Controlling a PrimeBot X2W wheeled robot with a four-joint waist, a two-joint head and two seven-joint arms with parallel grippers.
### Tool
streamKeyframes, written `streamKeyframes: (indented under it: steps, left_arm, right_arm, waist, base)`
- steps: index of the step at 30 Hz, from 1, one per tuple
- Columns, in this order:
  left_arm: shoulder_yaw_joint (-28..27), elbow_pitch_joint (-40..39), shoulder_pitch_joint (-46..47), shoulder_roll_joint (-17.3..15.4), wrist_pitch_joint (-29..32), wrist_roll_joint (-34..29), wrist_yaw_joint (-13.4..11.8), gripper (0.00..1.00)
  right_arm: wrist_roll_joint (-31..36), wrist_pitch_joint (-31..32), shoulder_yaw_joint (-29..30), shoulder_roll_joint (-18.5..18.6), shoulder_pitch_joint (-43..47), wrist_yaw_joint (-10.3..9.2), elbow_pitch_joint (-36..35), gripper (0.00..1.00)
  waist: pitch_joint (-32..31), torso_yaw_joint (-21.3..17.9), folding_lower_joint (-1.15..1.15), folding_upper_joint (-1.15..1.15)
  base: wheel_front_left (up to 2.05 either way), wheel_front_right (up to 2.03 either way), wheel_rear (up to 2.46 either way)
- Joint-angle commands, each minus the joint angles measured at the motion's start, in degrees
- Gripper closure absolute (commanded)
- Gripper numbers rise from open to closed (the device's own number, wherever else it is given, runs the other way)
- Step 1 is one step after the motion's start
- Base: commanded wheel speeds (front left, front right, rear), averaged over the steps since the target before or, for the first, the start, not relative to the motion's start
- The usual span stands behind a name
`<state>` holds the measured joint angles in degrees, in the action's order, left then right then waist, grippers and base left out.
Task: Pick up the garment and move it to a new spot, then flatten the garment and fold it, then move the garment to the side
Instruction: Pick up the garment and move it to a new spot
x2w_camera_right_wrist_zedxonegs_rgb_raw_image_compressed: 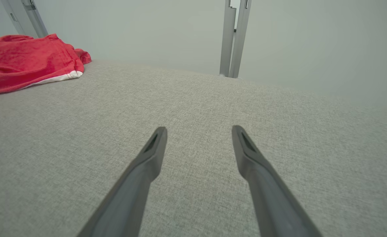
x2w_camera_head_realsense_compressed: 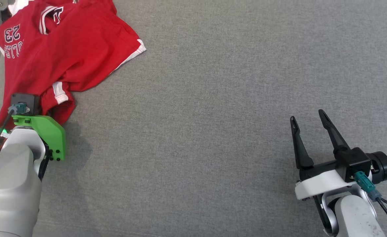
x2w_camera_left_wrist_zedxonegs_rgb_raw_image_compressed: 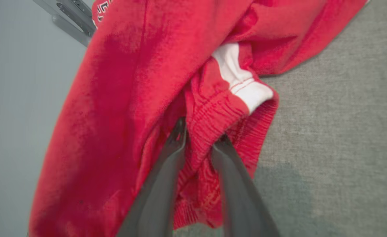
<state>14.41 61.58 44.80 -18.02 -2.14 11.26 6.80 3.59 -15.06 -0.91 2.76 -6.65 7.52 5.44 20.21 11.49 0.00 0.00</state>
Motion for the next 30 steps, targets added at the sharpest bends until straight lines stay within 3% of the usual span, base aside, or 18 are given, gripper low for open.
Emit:
streamKeyframes:
  steps: [1, 15, 22, 30]
  left_arm:
    - [0.12, 0.45, 0.97, -0.45, -0.81, 0.49, -0.19, 1.0]
    - [6.64, -5.37, 4.77, -2.51, -9.48, -1.99, 0.6, 1.0]
    - [14.97, -16.35, 5.84, -2.3, -8.48, -0.79, 0.64, 1.0]
    - [22.28, -33.32, 6.61, -2.21, -4.44, 5.14, 0.66, 1.0]
  right_arm:
    - [-0.49, -0.18, -0.01, 0.22, 0.01, -0.06, 0.37, 0.0]
    - [-5.93, -0.18, -0.82, 0.22, 3.95, -0.06, 2.77, 0.0]
    - [-8.7, -0.18, 0.41, 0.22, 6.79, -0.06, 3.93, 0.0]
    - [-9.34, -0.18, 3.29, 0.23, 8.34, -0.06, 4.37, 0.0]
  waist:
    - [-1.01, 0.02, 0.0, 0.0]
    - [-13.6, -0.38, 0.0, 0.0]
    - [-20.25, -3.55, 0.0, 0.0]
    - [-22.54, -9.63, 0.0, 0.0]
  base:
    - [0.0, 0.0, 0.0]
    - [0.0, 0.0, 0.0]
    - [0.0, 0.0, 0.0]
    - [0.0, 0.0, 0.0]
